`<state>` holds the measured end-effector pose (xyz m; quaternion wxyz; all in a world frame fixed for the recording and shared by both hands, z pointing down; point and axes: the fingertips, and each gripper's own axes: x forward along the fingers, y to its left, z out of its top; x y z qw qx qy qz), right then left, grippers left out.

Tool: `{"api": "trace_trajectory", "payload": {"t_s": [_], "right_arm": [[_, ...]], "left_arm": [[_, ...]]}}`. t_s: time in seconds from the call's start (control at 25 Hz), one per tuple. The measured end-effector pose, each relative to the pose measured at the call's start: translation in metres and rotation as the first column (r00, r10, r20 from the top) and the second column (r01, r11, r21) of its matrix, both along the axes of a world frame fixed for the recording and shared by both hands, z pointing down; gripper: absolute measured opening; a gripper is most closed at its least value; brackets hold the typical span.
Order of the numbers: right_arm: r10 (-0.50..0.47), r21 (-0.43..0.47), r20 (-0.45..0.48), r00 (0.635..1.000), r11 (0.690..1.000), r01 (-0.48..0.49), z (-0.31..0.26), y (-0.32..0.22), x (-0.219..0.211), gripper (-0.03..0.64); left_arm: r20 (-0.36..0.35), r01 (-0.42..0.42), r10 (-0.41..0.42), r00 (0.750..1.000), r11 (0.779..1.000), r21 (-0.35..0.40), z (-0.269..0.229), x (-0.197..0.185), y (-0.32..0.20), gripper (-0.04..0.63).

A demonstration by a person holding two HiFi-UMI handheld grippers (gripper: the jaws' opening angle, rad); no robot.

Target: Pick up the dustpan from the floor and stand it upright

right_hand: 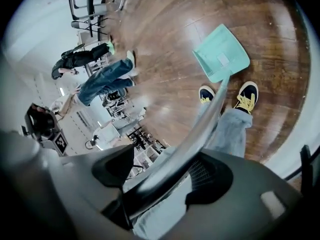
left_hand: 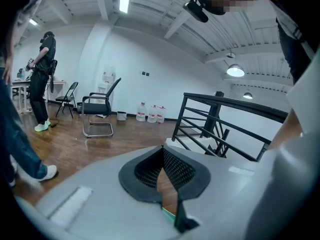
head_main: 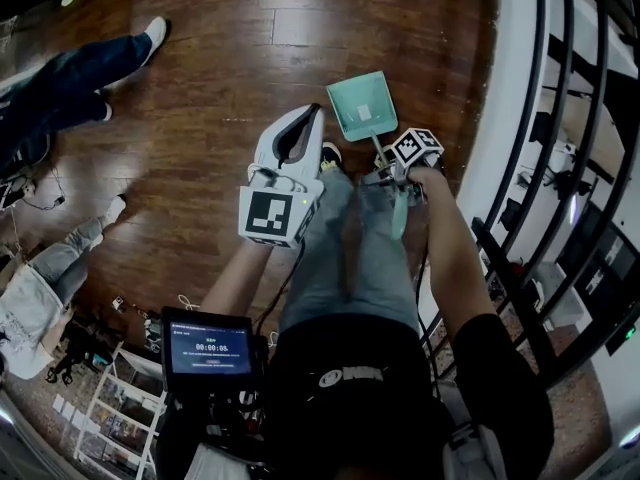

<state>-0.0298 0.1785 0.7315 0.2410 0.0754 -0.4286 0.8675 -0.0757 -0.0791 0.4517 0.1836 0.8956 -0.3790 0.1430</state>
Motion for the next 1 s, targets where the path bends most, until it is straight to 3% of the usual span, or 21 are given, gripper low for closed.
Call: {"api": "trace_trajectory", "payload": {"t_s": [0.16,0.28,0.48,0.64,0.8,0.88,0.92,1.0], "right_arm": [[0.062,0.027,0.024,0.998,0.998,-0.063,-0.006,-0.031,0.01,0.379],[0.096,0.02,0.051,0.994,0.995,-0.097,-0.01,-0.049,0.013,0.474],[0.077,-0.003,0.015,0.997,0.997,-0.077,-0.009,-0.06,0.026,0.472],[-0.035,-0.05,-0.058,0.998,0.998,0.032,-0.013,-0.053,0.05,0.474],[-0.037,0.072,-0.194,0.98,0.996,0.052,0.004,-0.082,0.068,0.475],[-0.049,0.253,-0.244,0.969,0.961,0.112,0.002,-0.108,0.071,0.497],[-0.033,0.369,-0.267,0.963,0.92,0.134,-0.003,-0.126,0.073,0.505],[0.036,0.589,-0.306,0.951,0.792,0.159,-0.027,-0.165,0.077,0.502]], "left_arm": [[0.006,0.001,-0.001,1.0,1.0,0.011,-0.004,-0.003,-0.008,0.02],[0.011,0.001,-0.001,1.0,1.0,0.001,0.0,-0.003,-0.006,0.02],[0.026,0.0,-0.001,1.0,1.0,0.011,0.006,-0.009,0.003,0.02],[0.028,0.013,-0.013,1.0,1.0,0.011,0.002,-0.013,0.007,0.02],[0.027,0.023,-0.023,0.999,1.0,0.009,0.002,-0.011,0.009,0.02],[0.033,0.023,-0.024,0.999,0.999,0.024,-0.002,-0.01,0.012,0.02],[0.034,0.024,-0.025,0.999,0.999,0.03,-0.005,-0.01,0.013,0.02],[0.031,0.024,-0.025,0.999,0.999,0.038,-0.014,-0.009,0.012,0.02]]}}
